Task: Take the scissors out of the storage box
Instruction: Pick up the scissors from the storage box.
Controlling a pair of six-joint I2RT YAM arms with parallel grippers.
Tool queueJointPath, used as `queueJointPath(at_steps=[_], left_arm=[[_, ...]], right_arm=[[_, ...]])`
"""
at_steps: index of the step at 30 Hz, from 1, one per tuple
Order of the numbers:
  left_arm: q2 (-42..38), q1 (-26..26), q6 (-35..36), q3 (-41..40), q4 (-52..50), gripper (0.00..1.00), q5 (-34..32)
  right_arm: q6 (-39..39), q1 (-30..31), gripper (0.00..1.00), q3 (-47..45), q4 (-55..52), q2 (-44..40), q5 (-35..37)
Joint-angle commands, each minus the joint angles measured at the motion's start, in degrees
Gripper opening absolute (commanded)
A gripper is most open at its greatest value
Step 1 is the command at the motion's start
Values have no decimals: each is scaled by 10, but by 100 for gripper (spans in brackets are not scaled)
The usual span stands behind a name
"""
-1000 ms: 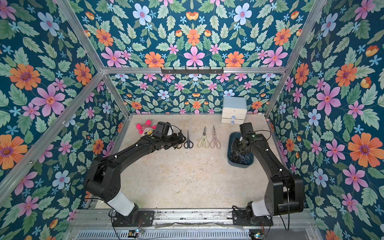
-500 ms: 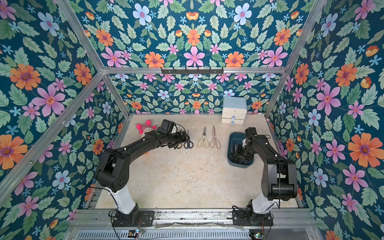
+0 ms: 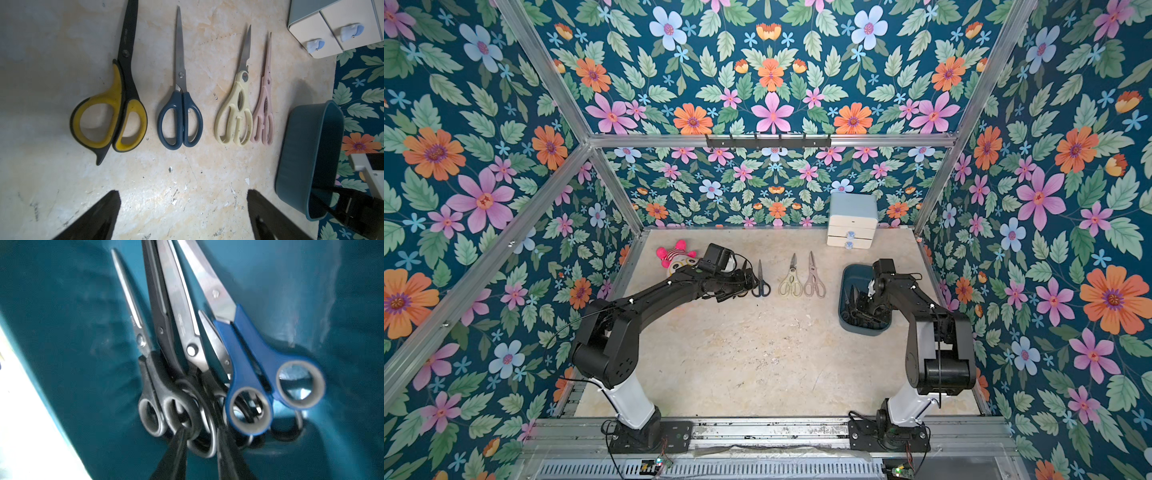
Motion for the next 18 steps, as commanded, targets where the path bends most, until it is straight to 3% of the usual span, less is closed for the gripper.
queueJointPath(at_steps=[1, 18], left_arm=[[-10, 0, 5, -6, 0, 99, -10], [-45, 0, 3, -33, -8, 99, -28]], right_arm=[[-6, 0, 29, 2, 8, 1, 6], [6, 0, 26, 1, 39, 51, -17]])
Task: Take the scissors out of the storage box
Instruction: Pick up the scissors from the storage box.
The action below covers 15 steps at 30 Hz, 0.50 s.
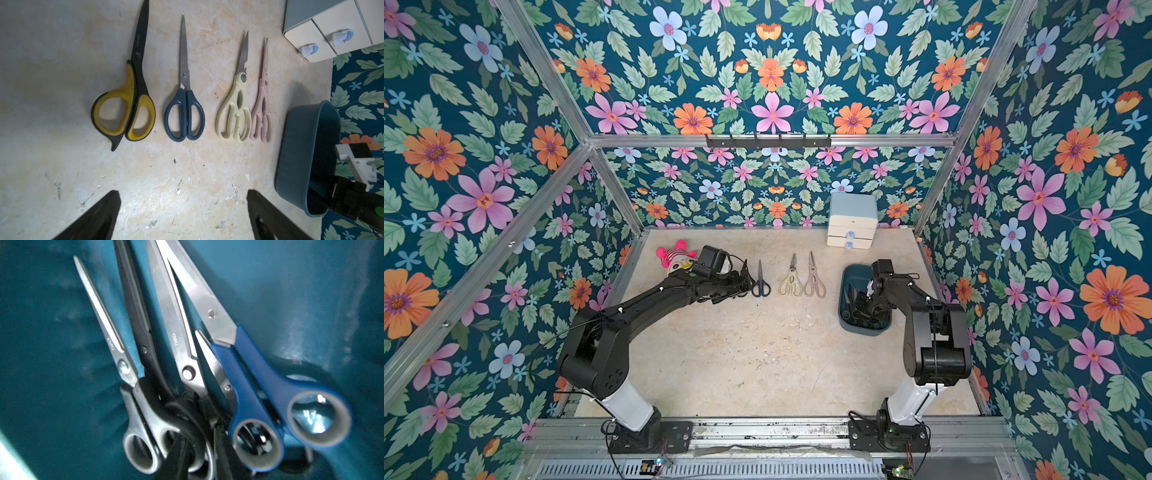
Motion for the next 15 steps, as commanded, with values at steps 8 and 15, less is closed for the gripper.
queueJointPath(at_steps=[8, 15], left_arm=[[-4, 0, 4, -4, -5, 99, -11], [-6, 0, 1, -10, -1, 99, -13]], right_arm=[[5, 1, 8, 7, 1, 4, -7], [0, 1, 0, 27, -22, -7, 6]])
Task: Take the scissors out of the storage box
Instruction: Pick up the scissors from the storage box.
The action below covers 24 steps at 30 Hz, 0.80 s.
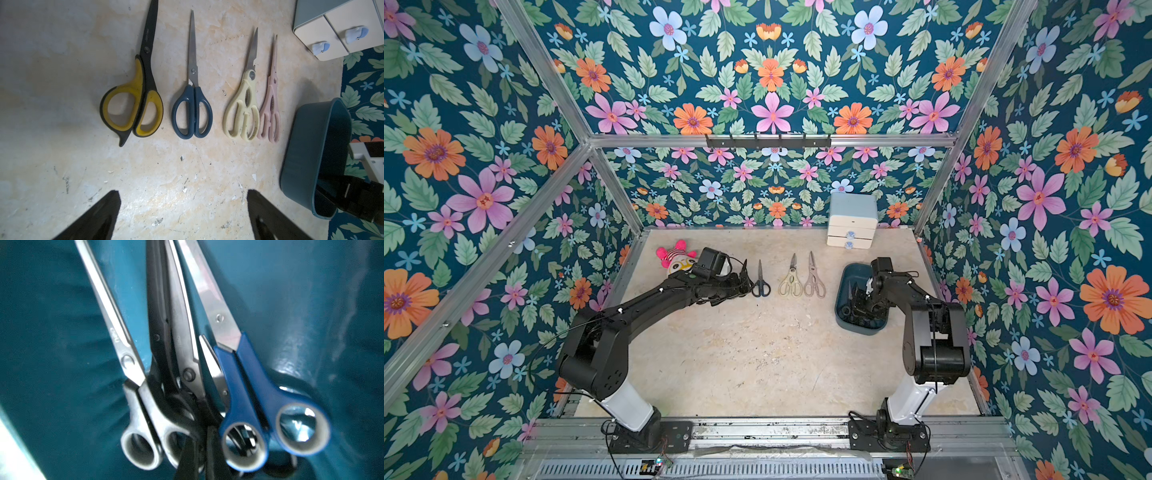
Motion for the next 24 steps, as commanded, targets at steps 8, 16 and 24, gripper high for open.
queueJointPath(at_steps=[8, 16, 24], left_arm=[[-9, 0, -8, -13, 18, 99, -2], [-22, 0, -9, -28, 30, 99, -7], [-42, 0, -46, -67, 60, 99, -10]], right_arm=[[-11, 0, 0, 30, -54, -32, 41], [10, 1, 0, 42, -81, -83, 30], [84, 72, 0, 32, -80, -147, 29]])
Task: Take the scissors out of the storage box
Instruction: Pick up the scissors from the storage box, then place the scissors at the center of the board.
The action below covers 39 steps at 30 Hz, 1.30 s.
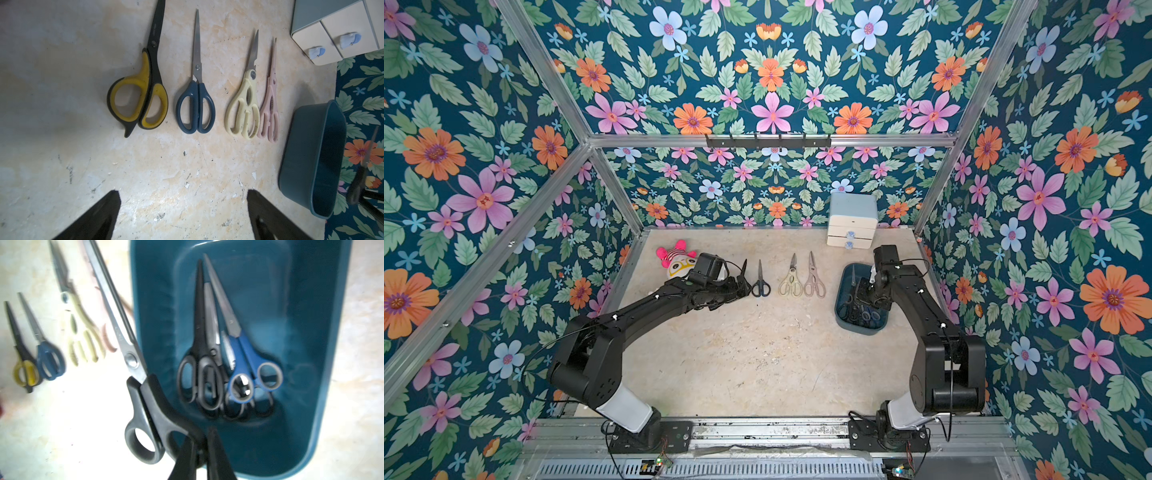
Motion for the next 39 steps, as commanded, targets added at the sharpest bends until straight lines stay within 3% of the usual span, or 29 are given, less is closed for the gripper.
queueJointPath(at_steps=[1, 7, 15, 23, 32, 39], left_arm=[[-10, 1, -26, -15, 22, 99, -7], [-43, 0, -66, -65, 35, 99, -29], [-89, 1, -78, -105, 22, 99, -50], [-146, 1, -75, -136, 16, 99, -80], [-146, 1, -43, -122, -12, 99, -87], [-157, 1, -54, -137, -3, 99, -91]], right_arm=[[57, 40, 0, -12, 5, -22, -4], [151, 144, 0, -77, 88, -72, -18], [204, 256, 0, -133, 104, -52, -5], [239, 259, 0, -176, 151, -21, 7], [186, 258, 0, -83, 106, 114, 70], [172, 251, 0, -87, 82, 128, 82]])
